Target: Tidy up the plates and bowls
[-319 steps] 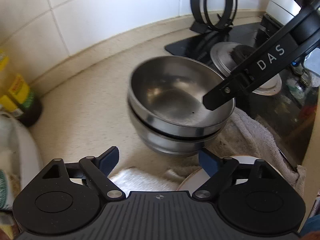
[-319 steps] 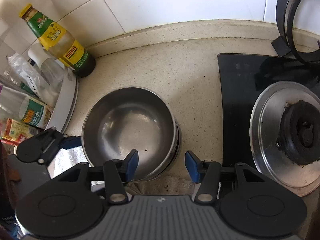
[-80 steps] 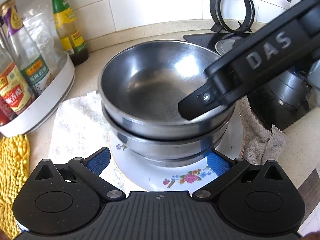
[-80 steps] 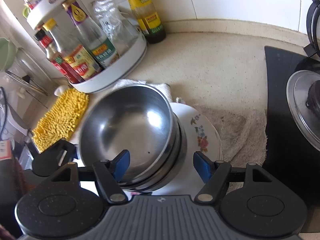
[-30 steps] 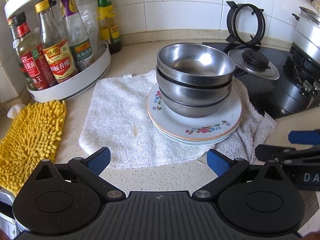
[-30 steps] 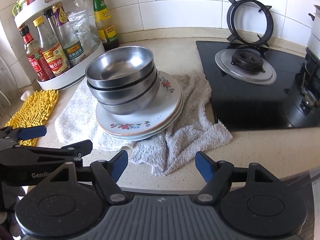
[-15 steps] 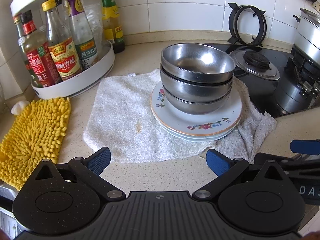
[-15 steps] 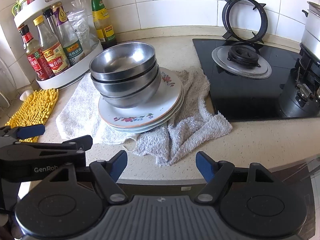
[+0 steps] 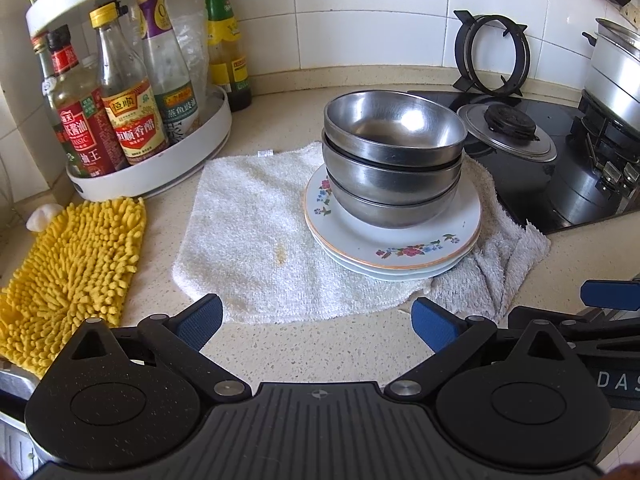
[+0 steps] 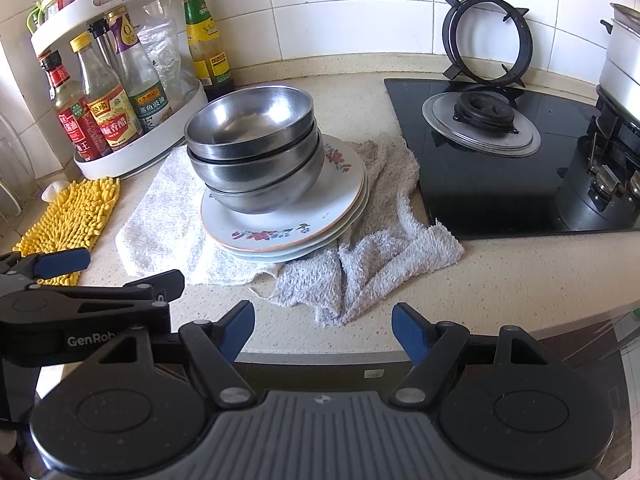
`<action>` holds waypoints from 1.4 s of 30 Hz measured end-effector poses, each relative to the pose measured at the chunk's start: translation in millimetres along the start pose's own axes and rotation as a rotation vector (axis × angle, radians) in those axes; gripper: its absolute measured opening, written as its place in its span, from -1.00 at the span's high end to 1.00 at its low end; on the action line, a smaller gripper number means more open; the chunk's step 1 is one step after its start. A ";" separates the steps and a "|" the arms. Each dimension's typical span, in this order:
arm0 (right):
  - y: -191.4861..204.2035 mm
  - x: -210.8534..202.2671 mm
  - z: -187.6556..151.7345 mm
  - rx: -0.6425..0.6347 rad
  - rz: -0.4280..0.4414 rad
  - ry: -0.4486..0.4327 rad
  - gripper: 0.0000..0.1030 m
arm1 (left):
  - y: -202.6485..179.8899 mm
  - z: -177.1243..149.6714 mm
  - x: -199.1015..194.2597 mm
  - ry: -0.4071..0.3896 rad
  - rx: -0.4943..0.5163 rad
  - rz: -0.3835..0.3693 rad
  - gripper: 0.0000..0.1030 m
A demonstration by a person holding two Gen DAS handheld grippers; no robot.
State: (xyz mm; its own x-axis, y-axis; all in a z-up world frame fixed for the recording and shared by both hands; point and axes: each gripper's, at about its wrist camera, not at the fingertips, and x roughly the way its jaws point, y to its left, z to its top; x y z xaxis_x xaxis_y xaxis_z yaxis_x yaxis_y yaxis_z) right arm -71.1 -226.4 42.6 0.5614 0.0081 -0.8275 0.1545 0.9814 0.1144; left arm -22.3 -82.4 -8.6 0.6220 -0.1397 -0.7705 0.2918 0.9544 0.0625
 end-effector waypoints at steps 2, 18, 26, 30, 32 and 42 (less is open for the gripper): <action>0.3 -1.0 -0.6 -0.003 -0.002 -0.003 -0.65 | -1.1 -0.1 -1.1 -0.003 0.007 0.005 -0.97; -2.6 -5.5 2.1 -0.025 0.004 -0.019 -0.65 | -6.6 -0.2 -11.3 -0.055 0.049 0.033 -0.90; -4.0 -6.8 2.7 -0.032 0.009 -0.025 -0.65 | -6.9 -1.6 -15.1 -0.073 0.035 -0.020 -0.70; -4.3 -6.1 2.7 -0.034 0.008 -0.024 -0.65 | -9.6 -1.2 -15.1 -0.078 0.043 -0.014 -0.70; -4.2 -6.0 2.6 -0.033 0.010 -0.024 -0.65 | -10.3 -1.3 -15.0 -0.082 0.046 -0.010 -0.71; -3.9 -3.8 3.9 -0.030 0.017 -0.021 -0.65 | -6.7 -0.8 -12.6 -0.093 0.037 0.003 -0.84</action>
State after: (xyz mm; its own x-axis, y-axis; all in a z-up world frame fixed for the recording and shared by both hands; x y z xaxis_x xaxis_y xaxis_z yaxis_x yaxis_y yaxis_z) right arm -70.7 -231.1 47.4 0.5811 0.0215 -0.8136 0.1206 0.9863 0.1122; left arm -32.6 -86.9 0.1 0.6868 -0.1626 -0.7084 0.3157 0.9446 0.0893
